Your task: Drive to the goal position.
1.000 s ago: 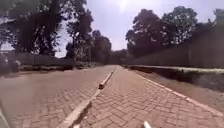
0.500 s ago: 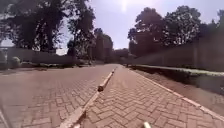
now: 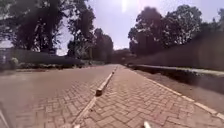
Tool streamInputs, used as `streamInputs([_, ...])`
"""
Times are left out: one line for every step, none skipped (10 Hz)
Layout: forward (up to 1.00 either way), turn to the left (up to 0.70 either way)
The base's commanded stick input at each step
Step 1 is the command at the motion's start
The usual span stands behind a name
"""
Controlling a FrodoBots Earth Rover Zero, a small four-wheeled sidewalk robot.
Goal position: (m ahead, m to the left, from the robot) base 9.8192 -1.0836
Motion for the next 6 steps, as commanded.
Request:
streamInputs([0.81, 0.00])
streamInputs([0.84, 0.00])
streamInputs([0.85, 0.00])
streamInputs([0.85, 0.00])
streamInputs([0.85, 0.00])
streamInputs([0.85, 0.00])
